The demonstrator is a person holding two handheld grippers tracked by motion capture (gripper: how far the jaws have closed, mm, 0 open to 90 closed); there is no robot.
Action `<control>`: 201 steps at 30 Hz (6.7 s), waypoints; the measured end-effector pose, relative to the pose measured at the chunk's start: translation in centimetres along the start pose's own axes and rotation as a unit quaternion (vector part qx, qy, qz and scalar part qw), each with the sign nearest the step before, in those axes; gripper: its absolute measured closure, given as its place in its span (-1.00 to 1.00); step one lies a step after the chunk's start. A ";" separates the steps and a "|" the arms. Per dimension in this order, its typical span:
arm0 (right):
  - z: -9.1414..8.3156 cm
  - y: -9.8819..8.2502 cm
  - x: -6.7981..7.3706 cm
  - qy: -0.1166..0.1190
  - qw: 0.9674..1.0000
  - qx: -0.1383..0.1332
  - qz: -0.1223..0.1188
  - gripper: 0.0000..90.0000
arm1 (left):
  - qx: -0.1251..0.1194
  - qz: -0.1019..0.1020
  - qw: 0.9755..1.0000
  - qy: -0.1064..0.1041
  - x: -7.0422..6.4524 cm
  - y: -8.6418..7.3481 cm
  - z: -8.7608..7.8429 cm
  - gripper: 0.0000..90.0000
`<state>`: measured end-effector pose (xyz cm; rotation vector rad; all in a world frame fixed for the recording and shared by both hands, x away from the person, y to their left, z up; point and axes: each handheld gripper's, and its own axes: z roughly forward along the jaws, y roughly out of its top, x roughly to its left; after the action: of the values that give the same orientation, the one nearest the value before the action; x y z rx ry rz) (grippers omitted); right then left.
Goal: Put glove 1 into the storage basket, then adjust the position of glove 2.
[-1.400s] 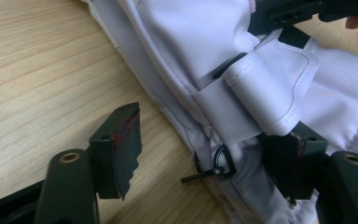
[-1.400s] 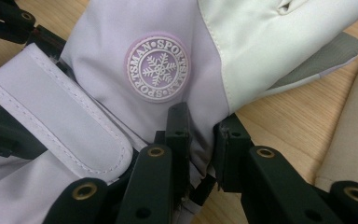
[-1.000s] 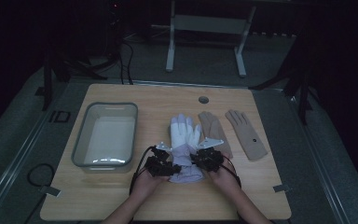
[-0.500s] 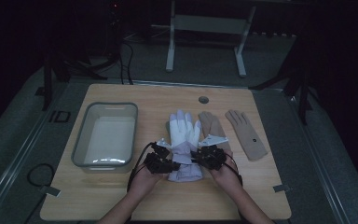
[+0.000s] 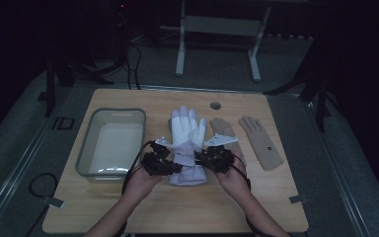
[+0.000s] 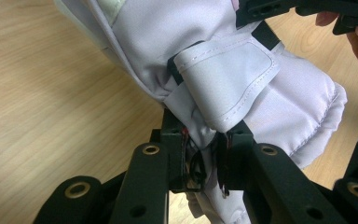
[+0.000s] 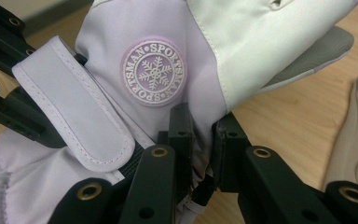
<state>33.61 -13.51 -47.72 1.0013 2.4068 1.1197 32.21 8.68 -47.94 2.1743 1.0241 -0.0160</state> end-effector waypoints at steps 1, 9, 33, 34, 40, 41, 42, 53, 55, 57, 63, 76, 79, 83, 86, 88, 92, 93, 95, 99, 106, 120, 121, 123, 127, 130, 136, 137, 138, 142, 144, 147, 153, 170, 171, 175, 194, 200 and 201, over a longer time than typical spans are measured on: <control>0.1 0.3 0.1 0.001 1.000 0.000 -0.001 0.78 | 0.001 0.002 1.000 0.003 0.1 0.1 -0.3 0.69; 0.3 2.7 1.4 0.008 1.000 -0.014 -0.007 0.78 | 0.004 0.020 1.000 0.020 0.8 0.6 -3.2 0.69; 3.5 10.6 7.4 0.041 0.998 -0.038 -0.043 0.78 | -0.019 0.010 0.998 0.059 5.3 -1.6 -12.4 0.69; 3.6 10.8 7.6 0.043 0.997 -0.038 -0.045 0.78 | -0.018 0.009 0.998 0.061 5.7 -1.8 -12.8 0.69; 5.4 12.3 9.4 0.057 0.997 -0.039 -0.041 0.78 | -0.005 0.003 0.998 0.069 7.6 -2.7 -14.8 0.69; 5.9 12.6 9.8 0.060 0.997 -0.036 -0.041 0.78 | -0.003 0.001 0.997 0.071 7.9 -2.9 -15.1 0.69; 6.2 12.8 10.0 0.063 0.997 -0.035 -0.039 0.78 | 0.001 -0.001 0.997 0.071 8.4 -3.1 -15.5 0.69; 11.0 14.3 13.0 0.080 0.996 -0.011 -0.025 0.78 | 0.030 -0.026 0.997 0.073 12.4 -5.5 -16.6 0.69; 11.8 13.9 13.1 0.081 0.996 -0.002 -0.023 0.78 | 0.034 -0.029 0.997 0.070 12.9 -5.9 -16.1 0.69; 12.6 13.5 13.1 0.081 0.996 0.011 -0.020 0.77 | 0.038 -0.035 0.997 0.062 13.4 -6.4 -15.2 0.69; 14.4 12.1 12.9 0.078 0.996 0.045 -0.009 0.77 | 0.058 -0.044 0.996 0.054 14.5 -7.2 -13.4 0.68; 17.1 11.6 12.9 0.075 0.989 0.129 0.004 0.75 | 0.099 -0.060 0.991 0.062 15.2 -7.6 -11.2 0.65; 17.3 11.7 12.9 0.071 0.988 0.139 0.012 0.73 | 0.107 -0.062 0.990 0.072 15.2 -7.7 -10.9 0.59; 17.6 11.6 13.1 0.060 0.988 0.144 0.004 0.68 | 0.112 -0.055 0.988 0.091 15.2 -8.1 -9.8 0.39; 17.6 11.6 13.1 0.055 0.989 0.137 -0.007 0.55 | 0.102 -0.042 0.988 0.112 14.7 -8.3 -9.9 0.24; 17.4 11.8 13.1 0.055 0.989 0.136 -0.014 0.41 | 0.097 -0.036 0.987 0.123 14.3 -8.3 -10.0 0.14; 16.6 12.3 12.9 0.049 0.992 0.114 -0.038 -0.01 | 0.070 -0.034 0.987 0.144 13.8 -8.6 -11.0 -0.09; 16.3 12.4 12.6 0.053 0.993 0.101 -0.040 -0.17 | 0.052 -0.042 0.987 0.144 13.8 -8.6 -11.5 -0.13; 15.9 12.6 12.3 0.062 0.993 0.092 -0.033 -0.36 | 0.013 -0.054 0.987 0.149 13.5 -8.7 -12.3 -0.25; 14.8 13.0 11.8 0.079 0.993 0.076 -0.049 -0.60 | -0.049 -0.060 0.987 0.141 12.5 -8.5 -13.4 -0.55; 12.8 13.2 10.9 0.076 0.993 0.060 -0.069 -0.67 | -0.117 -0.030 0.981 0.154 10.0 -8.1 -13.3 -0.59; 9.0 11.9 7.3 0.068 0.995 0.042 -0.054 -0.67 | -0.158 0.011 0.981 0.109 6.4 -6.5 -11.0 -0.59; 8.8 11.7 7.0 0.068 0.995 0.043 -0.053 -0.67 | -0.158 0.017 0.982 0.106 6.0 -6.3 -10.8 -0.59; 8.3 11.2 6.3 0.069 0.996 0.043 -0.047 -0.67 | -0.155 0.029 0.983 0.099 5.4 -6.0 -10.1 -0.59; 7.5 10.3 5.3 0.068 0.996 0.040 -0.042 -0.67 | -0.152 0.046 0.983 0.088 4.4 -5.3 -9.0 -0.59; 6.9 9.7 4.6 0.062 0.996 0.040 -0.043 -0.67 | -0.150 0.054 0.984 0.078 3.7 -4.9 -8.3 -0.59; 5.5 8.3 2.9 0.058 0.997 0.037 -0.031 -0.68 | -0.158 0.058 0.985 0.038 2.7 -4.5 -7.0 -0.63; 5.3 8.1 2.7 0.054 0.997 0.038 -0.030 -0.68 | -0.156 0.061 0.985 0.040 2.5 -4.4 -6.8 -0.64; 5.1 7.8 2.3 0.052 0.997 0.038 -0.031 -0.68 | -0.159 0.063 0.985 0.036 2.3 -4.3 -6.6 -0.66; 4.4 6.7 1.2 0.047 0.998 0.040 -0.033 -0.69 | -0.160 0.067 0.985 0.013 1.6 -4.0 -5.7 -0.70; 4.0 6.3 0.8 0.044 0.998 0.034 -0.036 -0.69 | -0.157 0.071 0.985 0.008 1.2 -3.8 -5.2 -0.85; 3.6 5.6 0.2 0.038 0.998 0.026 -0.043 -0.69 | -0.157 0.076 0.985 -0.001 0.8 -3.7 -4.5 -0.96; 3.0 4.0 -1.0 0.027 0.998 0.024 -0.052 -0.68 | -0.150 0.080 0.985 -0.014 0.4 -3.8 -3.1 -0.96; 1.1 -0.7 -4.1 0.042 0.997 0.014 -0.058 -0.73 | -0.147 0.110 0.983 -0.020 -0.9 -5.9 1.7 -0.96; 1.0 -0.9 -4.5 0.043 0.998 0.014 -0.051 -0.73 | -0.146 0.110 0.983 -0.018 -0.8 -6.1 1.9 -0.96; 0.5 -1.8 -5.6 0.026 0.999 0.003 -0.026 -0.74 | -0.148 0.102 0.984 -0.014 -0.5 -6.6 2.6 -0.96; -0.7 -5.1 -11.3 -0.050 0.999 -0.008 0.018 -0.30 | -0.182 0.107 0.977 0.041 -0.6 -8.5 2.5 -0.96; -0.4 -4.5 -12.9 -0.079 0.996 0.002 0.033 -0.02 | -0.196 0.117 0.972 0.049 -0.9 -8.8 2.3 -0.96; -0.2 -4.3 -13.2 -0.075 0.996 0.004 0.037 -0.01 | -0.197 0.116 0.972 0.046 -0.9 -8.8 2.3 -0.96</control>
<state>40.88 -24.91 -51.09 1.1427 2.2743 1.0207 26.28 10.47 -54.69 1.9252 0.7410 0.3703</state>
